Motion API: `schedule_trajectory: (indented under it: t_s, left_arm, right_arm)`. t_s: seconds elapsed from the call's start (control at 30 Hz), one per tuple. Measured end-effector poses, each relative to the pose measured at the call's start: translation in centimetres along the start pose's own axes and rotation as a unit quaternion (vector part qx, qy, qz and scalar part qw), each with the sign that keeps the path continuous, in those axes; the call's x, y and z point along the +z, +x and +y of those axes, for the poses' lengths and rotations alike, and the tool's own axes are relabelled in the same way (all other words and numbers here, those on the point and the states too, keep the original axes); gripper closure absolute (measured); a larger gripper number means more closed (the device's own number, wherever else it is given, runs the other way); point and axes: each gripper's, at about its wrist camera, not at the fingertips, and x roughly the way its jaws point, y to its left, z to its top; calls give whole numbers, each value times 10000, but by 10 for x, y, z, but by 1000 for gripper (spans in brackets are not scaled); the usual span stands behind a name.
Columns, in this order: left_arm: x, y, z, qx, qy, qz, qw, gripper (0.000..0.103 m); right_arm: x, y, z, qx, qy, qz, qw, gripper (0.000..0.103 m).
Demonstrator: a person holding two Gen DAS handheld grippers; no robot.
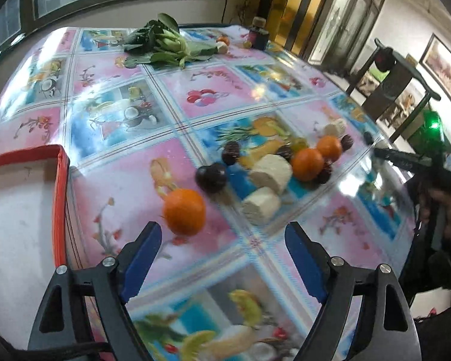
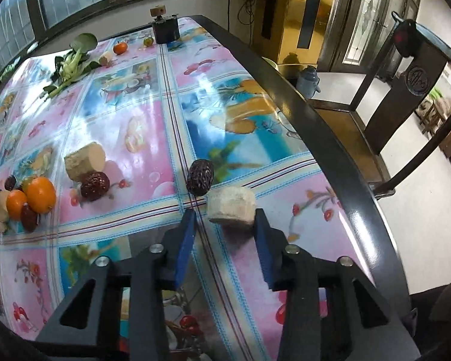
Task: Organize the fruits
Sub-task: 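Grasp the pale rice-cake piece with the right gripper while the left gripper grasps an orange, then carry the orange with the left gripper into the tray while the right gripper carries the rice cake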
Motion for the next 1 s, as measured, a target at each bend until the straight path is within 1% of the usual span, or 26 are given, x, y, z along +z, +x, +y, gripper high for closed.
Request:
schedule_trajectory:
  t_s: [0.03,0.07,0.1,0.13,0.2,0.23,0.33,0.4,0.43,0.5,0.57,0.63,0.73,0.87,0.97,1.0]
  left_arm:
    - [1,3,3,63,65,33,10000,19]
    - [3,7,5,138,114,87,9998,19]
    - [4,12,6,132,147,151,9997,22]
    - [5,16,7,131,182,216,9995,31]
    - [8,27,9,153,232,382,9989,44]
    - [9,28,8,195,262,344,9989,44]
    - [11,28,8,255,277,320,9988,52]
    - [12,29,7,350,314,311,9984,56]
    - [12,30,6,416,339,314,9981,62]
    - [13,30,8,512,301,297,9978,70]
    - [13,29,12,443,161,287,9985,71]
    - [14,29,13,471,74,290,9984,71]
    - [13,30,8,633,85,269,9976,72]
    - [10,25,3,808,-94,207,9965,72]
    - [4,11,-3,973,-323,80,9947,72]
    - [3,6,-5,1026,-400,37,9939,72]
  right_arm:
    - [-1,0,1,-21,-19,-27,10000,74]
    - [-2,-1,2,-42,-54,-52,10000,74]
    - [-3,-1,3,-59,-82,-83,9999,74]
    - [-3,-1,3,-72,-107,-102,9999,74]
    - [-3,-1,4,-79,-137,-125,9998,74]
    - [-3,-2,4,-78,-141,-124,9998,74]
    - [-3,-1,5,-77,-158,-130,9998,74]
    - [-3,-2,4,-76,-175,-131,9997,74]
    - [-3,-2,4,-72,-167,-129,9998,74]
    - [-3,-1,5,-53,-193,-132,9997,74]
    - [-4,-2,6,-27,-219,-129,9997,75]
    - [-4,-2,5,-3,-235,-119,9997,75]
    - [-3,-3,4,57,-222,-110,9997,75]
    - [-7,-14,5,169,-243,-140,9995,74]
    - [-10,-31,14,242,-457,-245,9984,73]
    - [-12,-40,20,328,-554,-297,9975,73]
